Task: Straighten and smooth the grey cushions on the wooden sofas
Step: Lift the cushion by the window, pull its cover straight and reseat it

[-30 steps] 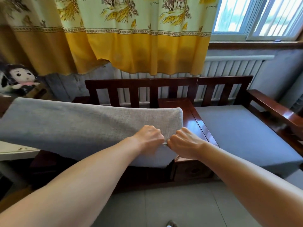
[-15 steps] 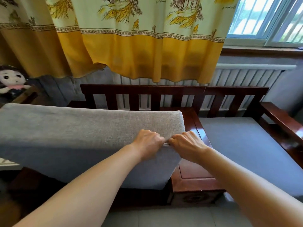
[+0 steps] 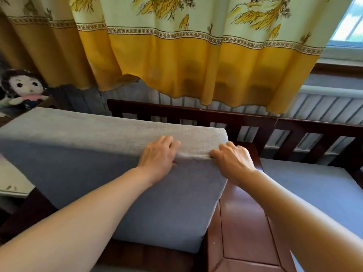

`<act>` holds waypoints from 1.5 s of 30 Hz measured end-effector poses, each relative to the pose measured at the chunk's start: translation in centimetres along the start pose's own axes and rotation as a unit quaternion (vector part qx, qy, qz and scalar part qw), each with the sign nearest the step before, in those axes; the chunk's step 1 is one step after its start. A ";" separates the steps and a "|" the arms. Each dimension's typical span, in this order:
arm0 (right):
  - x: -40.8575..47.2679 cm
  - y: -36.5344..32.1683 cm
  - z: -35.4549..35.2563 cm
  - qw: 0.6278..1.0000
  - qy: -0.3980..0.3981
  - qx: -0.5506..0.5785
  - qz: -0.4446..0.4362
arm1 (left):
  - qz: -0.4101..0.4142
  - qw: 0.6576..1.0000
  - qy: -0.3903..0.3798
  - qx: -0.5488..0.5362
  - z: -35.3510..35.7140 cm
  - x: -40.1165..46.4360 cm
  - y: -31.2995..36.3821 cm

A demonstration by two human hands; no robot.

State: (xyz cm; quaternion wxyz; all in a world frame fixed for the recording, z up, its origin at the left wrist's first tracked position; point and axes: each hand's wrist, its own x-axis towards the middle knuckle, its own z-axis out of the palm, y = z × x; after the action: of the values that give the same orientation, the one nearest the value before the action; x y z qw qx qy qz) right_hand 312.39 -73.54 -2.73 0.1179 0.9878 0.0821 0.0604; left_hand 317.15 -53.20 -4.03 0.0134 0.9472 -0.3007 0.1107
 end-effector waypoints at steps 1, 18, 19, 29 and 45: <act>0.5 0.0 0.1 1.000 0.024 -0.007 0.012 | -0.003 1.000 0.004 -0.016 0.2 0.5 -0.6; 13.9 -1.8 3.1 0.992 0.048 0.093 0.073 | -0.033 0.994 0.059 -0.086 3.6 10.1 -10.4; 14.5 -1.6 3.4 0.992 0.042 0.086 0.079 | -0.036 0.994 0.066 -0.085 3.9 10.3 -11.2; 23.7 1.8 7.0 0.998 0.006 0.036 0.051 | -0.038 0.997 0.063 -0.035 8.3 19.5 -14.3; 29.5 4.6 12.8 0.999 0.034 0.031 0.024 | -0.052 0.998 0.025 -0.015 13.7 26.1 -16.5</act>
State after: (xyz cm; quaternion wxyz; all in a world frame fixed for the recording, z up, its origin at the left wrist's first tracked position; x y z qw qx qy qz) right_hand 343.74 -75.60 -10.99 0.0831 0.9900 0.0639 0.0940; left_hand 350.15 -55.73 -11.02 0.0413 0.9581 -0.2525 0.1292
